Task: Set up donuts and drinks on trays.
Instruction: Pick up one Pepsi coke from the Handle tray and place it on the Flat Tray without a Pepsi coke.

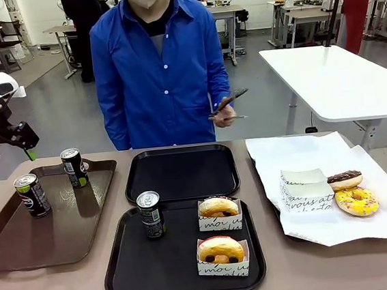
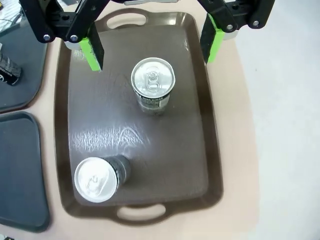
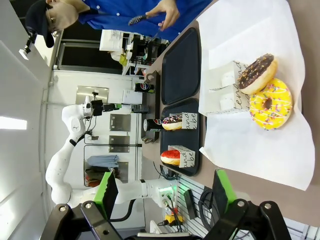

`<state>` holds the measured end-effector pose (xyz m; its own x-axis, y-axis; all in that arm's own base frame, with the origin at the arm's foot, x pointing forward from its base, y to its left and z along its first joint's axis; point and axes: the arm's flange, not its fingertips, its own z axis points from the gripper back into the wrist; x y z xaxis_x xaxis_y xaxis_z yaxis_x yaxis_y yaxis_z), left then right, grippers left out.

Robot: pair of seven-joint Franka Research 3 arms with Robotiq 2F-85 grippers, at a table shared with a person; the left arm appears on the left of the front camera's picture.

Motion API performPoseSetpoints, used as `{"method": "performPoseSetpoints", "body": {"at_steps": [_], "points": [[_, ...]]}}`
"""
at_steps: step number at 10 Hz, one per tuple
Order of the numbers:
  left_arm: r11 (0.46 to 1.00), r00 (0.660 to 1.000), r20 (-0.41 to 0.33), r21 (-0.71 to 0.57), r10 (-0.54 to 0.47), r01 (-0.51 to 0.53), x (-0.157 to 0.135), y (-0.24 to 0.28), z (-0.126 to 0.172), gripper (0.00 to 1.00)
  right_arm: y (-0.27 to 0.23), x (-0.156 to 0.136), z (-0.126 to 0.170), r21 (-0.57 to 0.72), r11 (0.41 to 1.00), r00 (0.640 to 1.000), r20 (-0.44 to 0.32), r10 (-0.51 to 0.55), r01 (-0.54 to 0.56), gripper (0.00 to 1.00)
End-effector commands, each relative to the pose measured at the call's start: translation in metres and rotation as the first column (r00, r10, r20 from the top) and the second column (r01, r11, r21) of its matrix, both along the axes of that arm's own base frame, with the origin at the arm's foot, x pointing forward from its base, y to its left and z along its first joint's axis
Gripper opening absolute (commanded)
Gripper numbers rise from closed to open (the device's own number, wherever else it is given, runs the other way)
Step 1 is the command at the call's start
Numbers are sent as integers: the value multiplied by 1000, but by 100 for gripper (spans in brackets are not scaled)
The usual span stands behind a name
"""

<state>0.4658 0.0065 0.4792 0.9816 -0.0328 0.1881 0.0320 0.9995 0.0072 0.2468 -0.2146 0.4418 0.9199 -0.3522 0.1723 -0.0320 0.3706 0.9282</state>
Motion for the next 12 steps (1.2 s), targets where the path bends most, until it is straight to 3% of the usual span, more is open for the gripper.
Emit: {"method": "performPoseSetpoints", "body": {"at_steps": [1,2,6,12], "points": [[996,1000,-30,-87,0,-3,-11,-7,14,100,0,2,0,21,1000,1000,30,1,-2,100],[1000,1000,0,0,0,0,0,0,0,100,0,2,0,21,1000,1000,30,1,-2,100],[1000,1000,0,0,0,0,0,0,0,100,0,2,0,21,1000,1000,30,1,-2,100],[999,995,-88,7,49,-49,26,10,-31,100,0,2,0,21,1000,1000,30,1,-2,100]]}}
